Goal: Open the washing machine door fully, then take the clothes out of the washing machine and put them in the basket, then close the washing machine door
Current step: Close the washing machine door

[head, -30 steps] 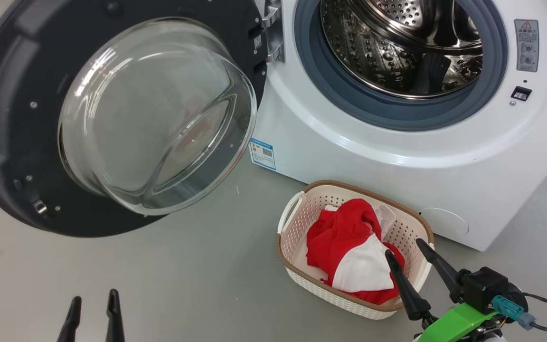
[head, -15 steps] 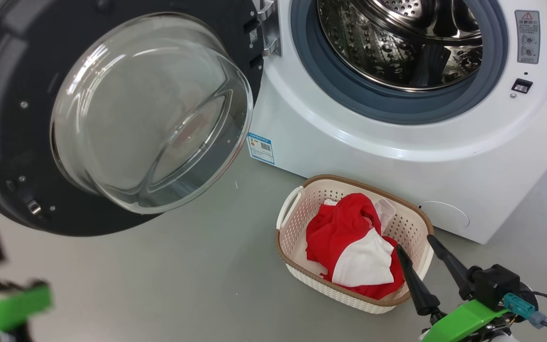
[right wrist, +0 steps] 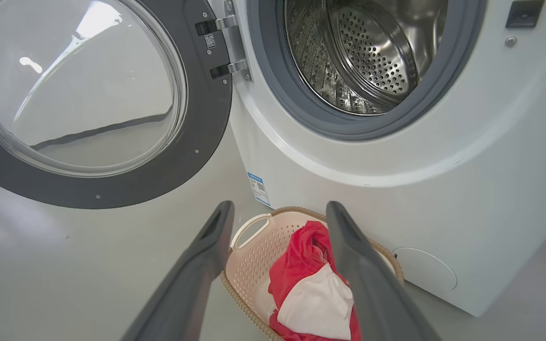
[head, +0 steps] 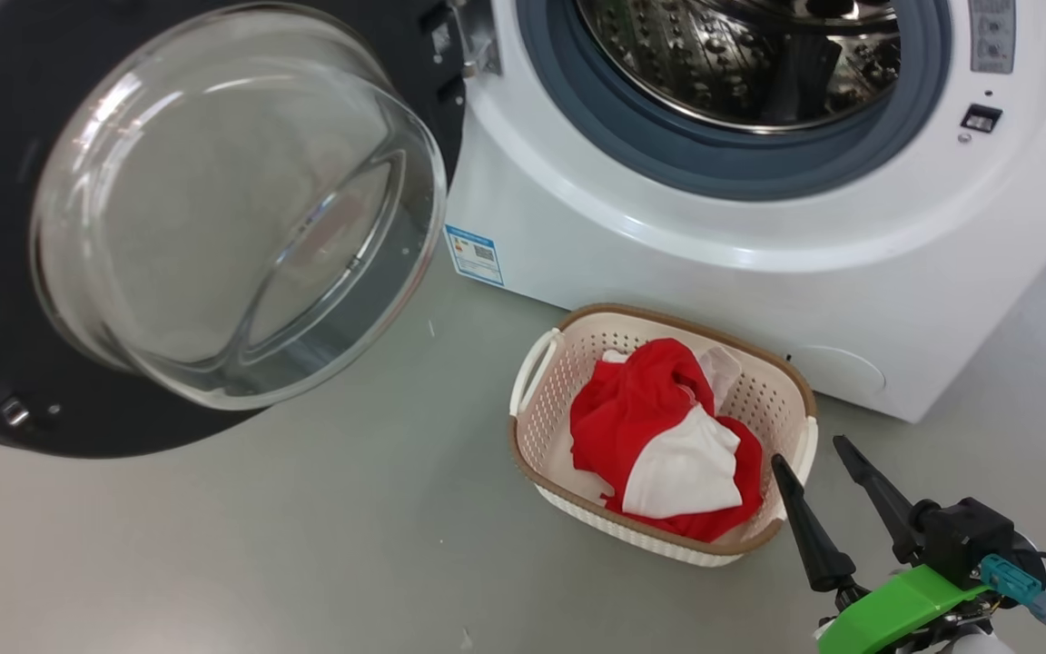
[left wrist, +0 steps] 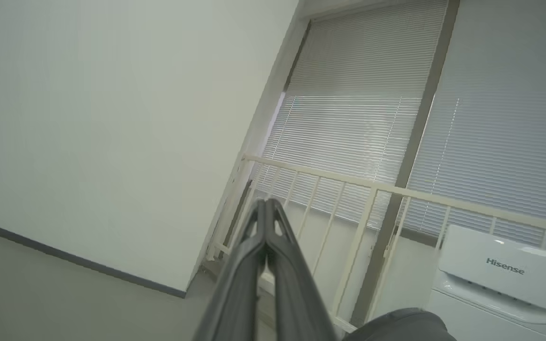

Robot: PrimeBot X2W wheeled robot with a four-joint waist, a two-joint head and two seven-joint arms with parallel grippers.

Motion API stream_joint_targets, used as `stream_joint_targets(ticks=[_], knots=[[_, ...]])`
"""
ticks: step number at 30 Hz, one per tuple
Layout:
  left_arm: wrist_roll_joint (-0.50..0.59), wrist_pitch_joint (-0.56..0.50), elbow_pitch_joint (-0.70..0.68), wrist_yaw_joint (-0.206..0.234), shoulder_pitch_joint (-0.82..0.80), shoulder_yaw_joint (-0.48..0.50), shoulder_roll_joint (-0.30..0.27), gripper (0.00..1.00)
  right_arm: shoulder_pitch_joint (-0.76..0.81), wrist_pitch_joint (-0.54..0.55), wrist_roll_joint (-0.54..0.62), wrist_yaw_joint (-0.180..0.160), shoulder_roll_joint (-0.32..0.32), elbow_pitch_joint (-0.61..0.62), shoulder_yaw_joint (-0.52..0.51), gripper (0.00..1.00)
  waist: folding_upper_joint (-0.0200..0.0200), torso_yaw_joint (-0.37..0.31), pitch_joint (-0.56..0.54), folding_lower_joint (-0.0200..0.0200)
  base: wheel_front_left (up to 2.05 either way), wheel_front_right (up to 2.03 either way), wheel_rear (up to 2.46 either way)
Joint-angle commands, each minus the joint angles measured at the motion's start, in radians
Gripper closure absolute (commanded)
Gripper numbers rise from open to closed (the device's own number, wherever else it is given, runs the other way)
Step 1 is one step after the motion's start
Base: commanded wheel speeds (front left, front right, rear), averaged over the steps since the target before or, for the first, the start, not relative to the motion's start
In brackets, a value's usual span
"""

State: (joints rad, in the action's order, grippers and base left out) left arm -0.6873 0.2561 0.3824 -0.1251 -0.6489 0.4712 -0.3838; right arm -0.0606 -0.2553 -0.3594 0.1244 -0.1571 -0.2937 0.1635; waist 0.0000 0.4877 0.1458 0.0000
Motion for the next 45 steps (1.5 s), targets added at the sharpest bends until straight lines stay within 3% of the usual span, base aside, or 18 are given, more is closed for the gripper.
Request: stream_joint_targets(ticks=[1,6,9,20,29,45], knots=[[-0.053,-0.032,0.056,-0.005,-0.05,0.029,-0.084,1.0,-0.021,-0.006,0.01,0.006,-0.011,0.026,0.017,0.0,0.0,-0.018,0.02,0.0,0.0,0.0,0.0],[-0.159,-0.154,0.299,-0.005,-0.165,-0.017,-0.199,1.0,-0.033,-0.006,0.013,0.006,-0.013,0.025,0.02,0.0,0.0,-0.029,0.041,0.0,0.0,0.0,0.0],[-0.228,-0.252,0.396,-0.005,-0.222,-0.041,-0.241,1.0,-0.039,-0.006,0.014,0.006,-0.018,0.024,0.019,0.0,0.0,-0.034,0.051,0.0,0.0,0.0,0.0],[-0.379,-0.645,0.574,-0.005,-0.298,-0.138,-0.301,1.0,-0.041,-0.006,0.018,0.006,-0.029,0.026,0.016,0.0,0.0,-0.041,0.066,0.0,0.0,0.0,0.0],[-0.432,-0.839,0.557,-0.006,-0.255,-0.205,-0.291,1.0,-0.035,-0.006,0.02,0.006,-0.025,0.026,0.014,0.0,0.0,-0.038,0.058,0.0,0.0,0.0,0.0],[-0.517,-0.999,0.429,-0.006,-0.175,-0.288,-0.273,1.0,-0.026,-0.006,0.018,0.006,-0.016,0.026,0.012,0.0,0.0,-0.04,0.035,0.0,0.0,0.0,0.0]])
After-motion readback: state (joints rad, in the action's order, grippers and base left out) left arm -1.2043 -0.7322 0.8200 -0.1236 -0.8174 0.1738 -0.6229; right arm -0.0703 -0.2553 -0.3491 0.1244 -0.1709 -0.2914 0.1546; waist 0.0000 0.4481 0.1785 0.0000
